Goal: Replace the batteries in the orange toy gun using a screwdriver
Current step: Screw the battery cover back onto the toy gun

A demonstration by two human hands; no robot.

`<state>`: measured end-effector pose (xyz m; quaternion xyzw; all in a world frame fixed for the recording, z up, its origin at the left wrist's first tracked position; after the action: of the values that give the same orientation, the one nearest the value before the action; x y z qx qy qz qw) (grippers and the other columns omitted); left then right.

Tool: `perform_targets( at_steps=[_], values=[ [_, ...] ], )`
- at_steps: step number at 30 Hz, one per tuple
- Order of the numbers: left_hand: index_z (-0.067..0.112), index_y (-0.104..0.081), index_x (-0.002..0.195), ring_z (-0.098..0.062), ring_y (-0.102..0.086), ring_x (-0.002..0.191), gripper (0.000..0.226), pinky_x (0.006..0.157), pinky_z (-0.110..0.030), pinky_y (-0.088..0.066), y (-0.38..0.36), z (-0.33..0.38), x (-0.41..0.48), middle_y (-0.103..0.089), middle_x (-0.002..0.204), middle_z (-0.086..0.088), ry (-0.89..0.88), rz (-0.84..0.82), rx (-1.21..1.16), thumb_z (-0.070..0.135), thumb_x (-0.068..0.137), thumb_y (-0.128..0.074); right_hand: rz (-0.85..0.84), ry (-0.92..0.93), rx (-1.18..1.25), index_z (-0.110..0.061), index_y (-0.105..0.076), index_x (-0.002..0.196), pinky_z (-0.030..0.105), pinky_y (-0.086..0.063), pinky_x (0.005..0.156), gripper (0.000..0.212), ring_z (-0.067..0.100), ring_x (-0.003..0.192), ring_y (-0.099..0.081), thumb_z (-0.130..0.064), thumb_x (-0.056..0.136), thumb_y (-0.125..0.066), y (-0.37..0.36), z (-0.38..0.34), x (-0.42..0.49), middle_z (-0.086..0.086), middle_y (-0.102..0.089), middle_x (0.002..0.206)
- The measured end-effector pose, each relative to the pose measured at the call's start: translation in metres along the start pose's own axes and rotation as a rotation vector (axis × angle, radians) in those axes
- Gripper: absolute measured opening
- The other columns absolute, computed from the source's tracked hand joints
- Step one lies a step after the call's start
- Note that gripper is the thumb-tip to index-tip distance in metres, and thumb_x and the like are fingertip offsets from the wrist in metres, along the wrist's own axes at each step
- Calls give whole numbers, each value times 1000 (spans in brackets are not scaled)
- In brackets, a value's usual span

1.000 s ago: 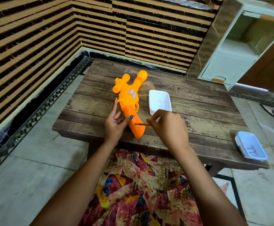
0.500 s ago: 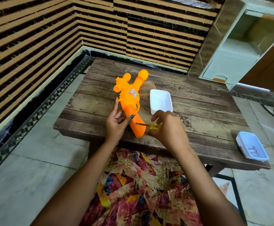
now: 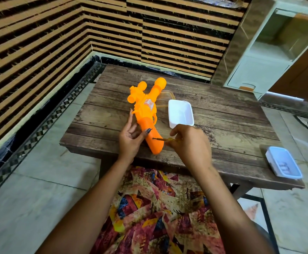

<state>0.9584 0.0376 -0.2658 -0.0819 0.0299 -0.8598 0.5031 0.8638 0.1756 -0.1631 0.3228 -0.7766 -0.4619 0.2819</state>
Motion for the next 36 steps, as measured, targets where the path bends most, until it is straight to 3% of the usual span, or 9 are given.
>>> perform_targets(
  at_steps=[3, 7, 11, 14, 19, 24, 29, 33, 36],
  values=[
    [8, -16, 145, 9, -60, 97, 83, 83, -15, -50, 0, 0, 0, -45, 128, -9, 1, -2, 4, -12, 78, -61, 10, -6, -45, -21, -63, 103, 31, -43, 62, 29, 30, 82, -62, -43, 84, -62, -1, -2, 1, 8, -68, 87],
    [9, -16, 145, 8, -60, 98, 84, 85, -16, -50, 0, 0, 0, -45, 132, -15, 4, -1, -6, -12, 79, -61, -89, 29, 42, -23, -60, 101, 33, -47, 69, 35, 25, 87, -60, -32, 72, -77, -2, -3, 2, 1, -63, 95],
    [10, -17, 145, 7, -60, 99, 84, 87, -17, -50, 0, 1, -1, -45, 134, -23, 2, -3, -12, -11, 78, -62, 6, -8, -25, -22, -65, 95, 31, -45, 61, 19, 29, 78, -62, -36, 81, -67, 3, 0, 2, 6, -68, 82],
    [12, -16, 145, 7, -61, 98, 84, 87, -19, -50, 0, 2, -1, -46, 133, -23, 2, 1, -8, -11, 78, -62, -21, 11, -5, -21, -64, 97, 31, -45, 60, 25, 28, 75, -61, -42, 83, -64, 1, -3, 1, 7, -65, 79],
    [16, -17, 145, 3, -61, 100, 85, 92, -26, -50, 0, 2, -1, -47, 133, -20, 16, -5, -9, -9, 78, -64, -76, 18, 20, -23, -64, 92, 35, -50, 66, 22, 28, 82, -62, -21, 73, -75, 1, 1, 1, 5, -66, 87],
    [13, -17, 146, 4, -61, 99, 84, 92, -24, -49, -1, 2, -2, -47, 134, -20, 12, -4, -3, -9, 78, -63, -27, -8, -45, -19, -65, 96, 31, -42, 59, 26, 31, 77, -62, -42, 86, -60, 3, 0, 1, 10, -67, 80],
    [12, -16, 146, 4, -61, 100, 84, 90, -21, -50, -1, 3, -3, -44, 135, -23, -1, -11, -2, -9, 78, -62, -75, 9, 42, -21, -62, 96, 32, -47, 65, 28, 28, 83, -61, -28, 73, -76, 3, -2, 1, 6, -64, 89],
    [13, -17, 146, 2, -61, 101, 84, 90, -22, -50, -1, 3, -3, -45, 135, -23, 3, -14, -2, -9, 78, -63, -3, -22, -58, -17, -66, 95, 30, -41, 57, 27, 31, 74, -61, -42, 86, -59, 5, -2, -1, 10, -67, 77],
    [14, -17, 145, 2, -61, 101, 84, 92, -24, -50, 0, 3, -2, -46, 134, -23, 1, -15, 1, -8, 78, -63, -128, -23, 49, -19, -60, 104, 28, -40, 63, 39, 24, 85, -60, -40, 75, -73, 0, -2, -1, 4, -64, 91]
  ],
)
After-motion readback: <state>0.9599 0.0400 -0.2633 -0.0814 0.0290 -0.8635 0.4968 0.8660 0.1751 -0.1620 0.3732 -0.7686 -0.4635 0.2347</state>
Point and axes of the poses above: each hand's wrist, its own x-axis towards the middle knuckle, its own y-axis out of the back of the hand, z = x × y, the point moved 4 cm from there along x, towards the middle knuckle
